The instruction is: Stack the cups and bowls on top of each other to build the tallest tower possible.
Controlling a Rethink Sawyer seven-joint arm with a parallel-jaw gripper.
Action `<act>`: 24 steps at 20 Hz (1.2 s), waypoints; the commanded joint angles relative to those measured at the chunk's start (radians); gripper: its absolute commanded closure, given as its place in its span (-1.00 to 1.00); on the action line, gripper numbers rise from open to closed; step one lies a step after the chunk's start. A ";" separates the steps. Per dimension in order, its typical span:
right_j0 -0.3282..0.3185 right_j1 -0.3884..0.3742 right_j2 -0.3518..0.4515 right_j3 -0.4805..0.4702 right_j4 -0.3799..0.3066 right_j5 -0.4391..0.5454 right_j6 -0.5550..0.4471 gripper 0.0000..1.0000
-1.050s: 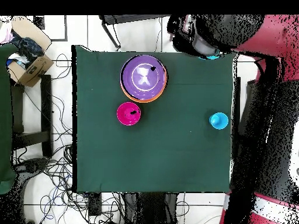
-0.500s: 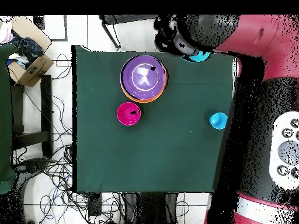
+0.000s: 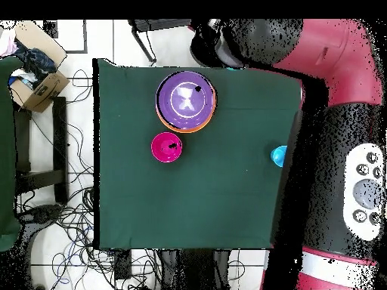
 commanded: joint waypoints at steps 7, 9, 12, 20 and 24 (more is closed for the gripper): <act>0.035 0.091 -0.005 0.155 0.035 -0.167 0.147 1.00; 0.048 0.089 -0.021 0.169 0.044 -0.180 0.173 1.00; 0.066 0.079 -0.048 0.199 0.051 -0.189 0.203 1.00; 0.104 0.059 -0.103 0.235 0.060 -0.219 0.242 1.00; 0.137 0.077 -0.150 0.227 0.043 -0.249 0.283 1.00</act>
